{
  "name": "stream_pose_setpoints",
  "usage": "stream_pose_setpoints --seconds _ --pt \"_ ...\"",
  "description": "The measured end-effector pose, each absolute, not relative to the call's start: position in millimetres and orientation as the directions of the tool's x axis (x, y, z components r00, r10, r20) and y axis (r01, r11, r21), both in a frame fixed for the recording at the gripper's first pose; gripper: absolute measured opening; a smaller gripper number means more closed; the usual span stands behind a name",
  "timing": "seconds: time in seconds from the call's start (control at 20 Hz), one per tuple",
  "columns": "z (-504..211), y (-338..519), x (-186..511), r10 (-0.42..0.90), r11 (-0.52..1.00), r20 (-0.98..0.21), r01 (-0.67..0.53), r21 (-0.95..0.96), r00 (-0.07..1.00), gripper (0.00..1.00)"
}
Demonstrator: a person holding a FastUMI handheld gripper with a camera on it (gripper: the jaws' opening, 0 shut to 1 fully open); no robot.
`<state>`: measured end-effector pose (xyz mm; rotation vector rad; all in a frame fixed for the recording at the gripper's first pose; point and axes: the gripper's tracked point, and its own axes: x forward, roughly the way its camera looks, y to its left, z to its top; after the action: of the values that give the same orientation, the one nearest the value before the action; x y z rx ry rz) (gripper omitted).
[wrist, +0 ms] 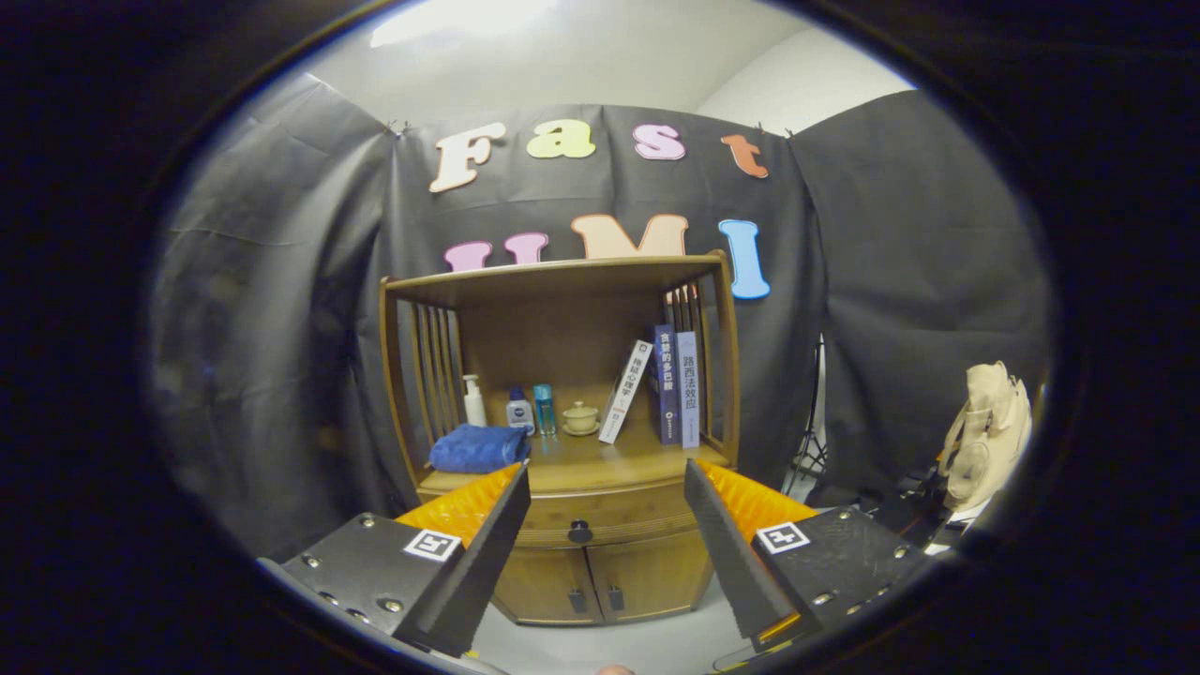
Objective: Pull open the drawer, take out the items inside it, and place them on the countertop above the cabinet.
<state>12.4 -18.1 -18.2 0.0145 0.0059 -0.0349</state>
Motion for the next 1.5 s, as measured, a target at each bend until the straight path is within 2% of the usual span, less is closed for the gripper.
stream_pose_setpoints --seconds 0.45,1.0,1.35,1.5 --pt "-68.7 -21.9 60.7 -0.009 0.999 -0.025 0.010 0.035 1.000 0.99" --pt "-226.3 20.6 180.5 0.078 0.995 -0.145 -0.085 -0.044 0.986 0.99" --pt "-289.5 30.1 231.4 0.042 0.996 -0.202 -0.058 -0.072 0.979 1.00" --pt "-294.9 20.1 252.5 0.003 0.998 -0.195 -0.016 -0.068 0.981 0.63"
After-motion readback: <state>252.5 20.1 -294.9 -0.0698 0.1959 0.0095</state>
